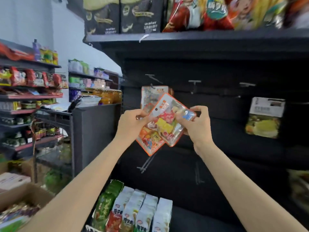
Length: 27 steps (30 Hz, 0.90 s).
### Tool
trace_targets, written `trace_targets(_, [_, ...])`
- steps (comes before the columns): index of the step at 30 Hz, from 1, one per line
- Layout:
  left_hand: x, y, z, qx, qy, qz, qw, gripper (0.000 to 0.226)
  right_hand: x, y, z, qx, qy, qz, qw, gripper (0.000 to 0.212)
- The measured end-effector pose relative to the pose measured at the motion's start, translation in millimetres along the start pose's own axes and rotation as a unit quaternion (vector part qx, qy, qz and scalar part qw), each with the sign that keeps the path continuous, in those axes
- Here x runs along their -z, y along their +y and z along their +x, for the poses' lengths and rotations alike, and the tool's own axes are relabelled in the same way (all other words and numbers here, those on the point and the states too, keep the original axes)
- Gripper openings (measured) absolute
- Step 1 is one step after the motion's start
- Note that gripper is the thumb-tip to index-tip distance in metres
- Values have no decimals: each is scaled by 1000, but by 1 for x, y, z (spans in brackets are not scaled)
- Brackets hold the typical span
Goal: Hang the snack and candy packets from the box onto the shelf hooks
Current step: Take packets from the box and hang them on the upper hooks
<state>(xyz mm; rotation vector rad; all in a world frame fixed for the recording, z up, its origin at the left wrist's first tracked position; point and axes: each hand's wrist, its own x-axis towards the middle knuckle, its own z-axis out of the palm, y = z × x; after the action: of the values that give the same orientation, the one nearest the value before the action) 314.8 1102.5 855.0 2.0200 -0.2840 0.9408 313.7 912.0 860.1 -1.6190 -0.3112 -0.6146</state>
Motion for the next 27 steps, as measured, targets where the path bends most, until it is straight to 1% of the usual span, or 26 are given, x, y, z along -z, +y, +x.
trace_targets(1, [-5,6,0,-8,-7,25,1000,19,12,-1,2,-12,-26,-12,1000,44])
trace_targets(2, [-9,12,1,-14,-11,53,998,19,23,-3,3,-20,-59,-37,997,43])
trace_targets(3, [-12,18,3,-22,-13,81,996,20,33,-6,5,-21,-97,-66,993,36])
trace_targets(4, [-14,23,5,-26,-16,99,995,22,40,-12,4,-23,-128,-98,987,25])
trace_targets(5, [-16,30,7,-31,-19,109,993,24,45,-16,4,-22,-146,-118,982,21])
trace_targets(7, [-19,45,11,-39,-26,110,993,25,49,-20,5,-5,-126,-113,986,38])
trace_targets(8, [-21,52,13,-41,-26,111,993,26,50,-21,7,18,-106,-103,989,36])
trace_targets(10, [-24,63,17,-42,-11,126,991,28,49,-22,10,72,-75,-111,988,18])
trace_targets(11, [-25,67,19,-42,4,143,989,29,48,-22,14,88,-64,-118,987,15])
trace_targets(13, [-27,68,22,-35,33,186,981,31,48,-21,18,98,-44,-124,987,45])
trace_targets(14, [-27,67,22,-30,43,204,978,32,49,-20,21,100,-24,-129,986,51])
trace_targets(16, [-26,65,21,-33,62,225,972,32,50,-18,27,101,15,-143,985,43])
trace_targets(18, [-25,64,20,-43,84,243,965,33,49,-14,34,90,38,-131,987,36])
trace_targets(20, [-25,66,20,-49,99,250,962,32,46,-11,42,83,49,-115,989,35])
trace_targets(23, [-28,69,20,-65,100,259,959,30,44,-8,51,92,48,-122,987,37])
trace_targets(27, [-30,69,22,-70,99,271,955,32,41,-4,58,98,18,-130,987,41])
